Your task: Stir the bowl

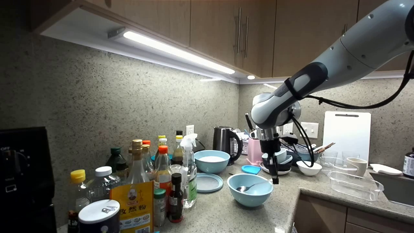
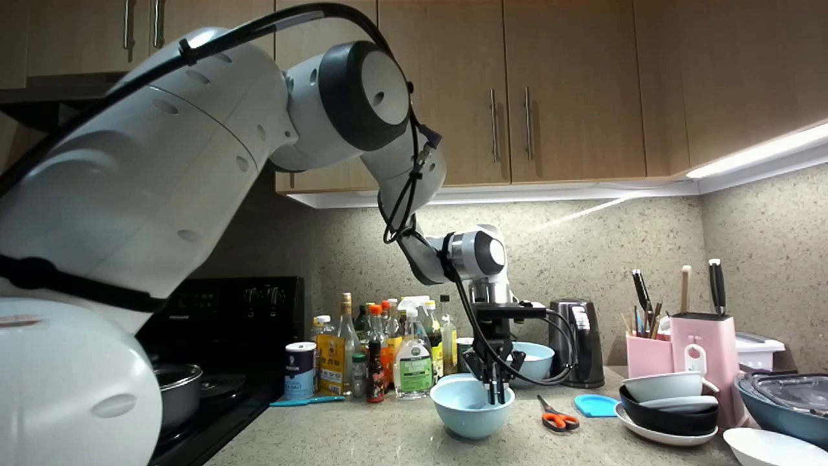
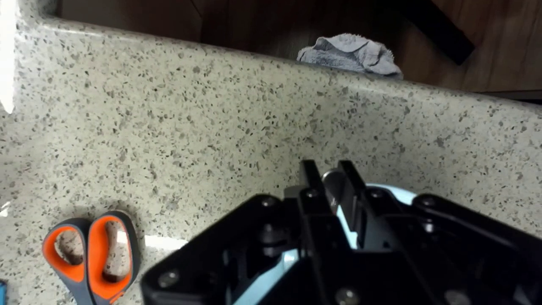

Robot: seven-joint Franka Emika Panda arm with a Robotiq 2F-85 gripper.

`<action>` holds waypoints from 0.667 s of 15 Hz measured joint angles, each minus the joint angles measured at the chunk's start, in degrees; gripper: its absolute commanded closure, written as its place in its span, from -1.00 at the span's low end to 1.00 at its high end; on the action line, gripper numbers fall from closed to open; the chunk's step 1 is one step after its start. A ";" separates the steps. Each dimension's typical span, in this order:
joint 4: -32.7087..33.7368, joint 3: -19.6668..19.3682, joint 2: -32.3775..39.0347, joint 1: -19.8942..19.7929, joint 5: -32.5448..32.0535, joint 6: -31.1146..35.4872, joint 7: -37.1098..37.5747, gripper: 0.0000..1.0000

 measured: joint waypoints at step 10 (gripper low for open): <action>-1.40 -2.20 -6.78 6.72 -10.05 -1.58 23.03 0.69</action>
